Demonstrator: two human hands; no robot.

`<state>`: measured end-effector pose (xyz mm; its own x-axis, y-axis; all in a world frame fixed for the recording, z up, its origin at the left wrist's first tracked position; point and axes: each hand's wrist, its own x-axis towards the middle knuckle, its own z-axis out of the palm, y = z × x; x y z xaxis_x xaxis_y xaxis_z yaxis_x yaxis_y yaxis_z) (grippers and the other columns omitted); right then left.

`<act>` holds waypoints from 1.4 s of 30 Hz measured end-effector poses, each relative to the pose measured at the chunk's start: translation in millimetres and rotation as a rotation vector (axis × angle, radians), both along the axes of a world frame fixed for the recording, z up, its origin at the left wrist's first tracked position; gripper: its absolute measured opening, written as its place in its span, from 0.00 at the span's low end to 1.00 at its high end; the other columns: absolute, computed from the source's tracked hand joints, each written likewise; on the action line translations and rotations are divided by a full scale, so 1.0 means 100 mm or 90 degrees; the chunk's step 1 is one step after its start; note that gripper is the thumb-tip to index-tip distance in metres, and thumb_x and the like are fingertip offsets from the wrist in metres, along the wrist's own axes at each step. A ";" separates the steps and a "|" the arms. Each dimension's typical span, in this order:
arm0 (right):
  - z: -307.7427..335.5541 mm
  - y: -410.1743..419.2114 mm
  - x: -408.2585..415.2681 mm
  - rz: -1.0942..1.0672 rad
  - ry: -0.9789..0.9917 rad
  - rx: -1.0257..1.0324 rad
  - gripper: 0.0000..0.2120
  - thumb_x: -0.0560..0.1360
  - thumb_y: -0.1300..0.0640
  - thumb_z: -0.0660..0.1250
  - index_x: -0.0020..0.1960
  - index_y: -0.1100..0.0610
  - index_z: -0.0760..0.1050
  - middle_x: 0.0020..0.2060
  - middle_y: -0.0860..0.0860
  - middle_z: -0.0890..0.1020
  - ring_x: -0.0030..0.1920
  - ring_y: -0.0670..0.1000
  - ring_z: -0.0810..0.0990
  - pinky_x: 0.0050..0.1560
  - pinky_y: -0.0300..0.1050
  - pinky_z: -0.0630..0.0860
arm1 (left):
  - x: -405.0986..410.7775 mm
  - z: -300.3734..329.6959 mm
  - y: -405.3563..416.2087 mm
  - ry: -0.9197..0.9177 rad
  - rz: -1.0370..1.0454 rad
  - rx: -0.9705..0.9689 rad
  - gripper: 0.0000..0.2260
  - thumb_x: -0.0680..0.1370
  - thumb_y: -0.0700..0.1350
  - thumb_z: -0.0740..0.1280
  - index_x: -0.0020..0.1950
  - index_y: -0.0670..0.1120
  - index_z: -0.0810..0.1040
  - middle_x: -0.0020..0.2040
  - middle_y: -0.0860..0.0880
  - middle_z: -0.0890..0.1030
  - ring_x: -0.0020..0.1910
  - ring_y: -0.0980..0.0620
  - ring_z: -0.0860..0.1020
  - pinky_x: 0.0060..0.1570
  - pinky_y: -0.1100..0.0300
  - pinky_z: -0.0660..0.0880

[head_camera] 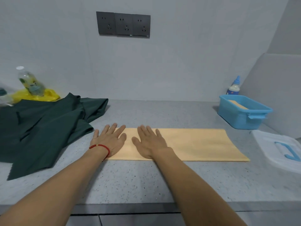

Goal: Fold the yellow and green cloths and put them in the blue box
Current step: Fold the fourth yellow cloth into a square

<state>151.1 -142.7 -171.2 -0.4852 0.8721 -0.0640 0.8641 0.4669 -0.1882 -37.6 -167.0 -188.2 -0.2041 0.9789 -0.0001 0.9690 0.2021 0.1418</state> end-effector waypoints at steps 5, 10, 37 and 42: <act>-0.04 0.25 1.15 -0.118 0.008 -0.004 0.31 0.85 0.38 0.41 0.84 0.50 0.43 0.83 0.47 0.43 0.82 0.46 0.41 0.81 0.53 0.39 | -0.01 -0.02 0.00 -0.003 -0.007 0.003 0.26 0.82 0.62 0.40 0.81 0.65 0.43 0.83 0.57 0.43 0.82 0.51 0.43 0.78 0.40 0.39; -0.05 0.39 2.51 -0.319 -0.040 0.010 0.31 0.84 0.38 0.40 0.84 0.49 0.45 0.83 0.47 0.45 0.82 0.47 0.45 0.81 0.58 0.42 | 0.01 -0.04 0.02 0.001 -0.007 0.006 0.26 0.82 0.63 0.40 0.81 0.65 0.43 0.83 0.57 0.43 0.82 0.51 0.42 0.78 0.40 0.39; 0.44 0.14 0.65 0.139 -0.155 -0.215 0.63 0.62 0.18 0.66 0.81 0.41 0.32 0.79 0.37 0.34 0.81 0.46 0.36 0.79 0.58 0.41 | 0.08 0.00 -0.10 -0.021 -0.009 -0.008 0.26 0.82 0.62 0.40 0.81 0.65 0.42 0.83 0.57 0.41 0.82 0.52 0.40 0.77 0.40 0.36; 0.50 0.04 0.66 0.147 -0.202 -0.237 0.66 0.59 0.19 0.69 0.80 0.39 0.31 0.79 0.36 0.33 0.81 0.45 0.37 0.80 0.58 0.43 | 0.08 0.06 -0.27 -0.060 -0.024 -0.024 0.27 0.82 0.63 0.45 0.82 0.62 0.47 0.83 0.55 0.45 0.82 0.50 0.44 0.79 0.43 0.40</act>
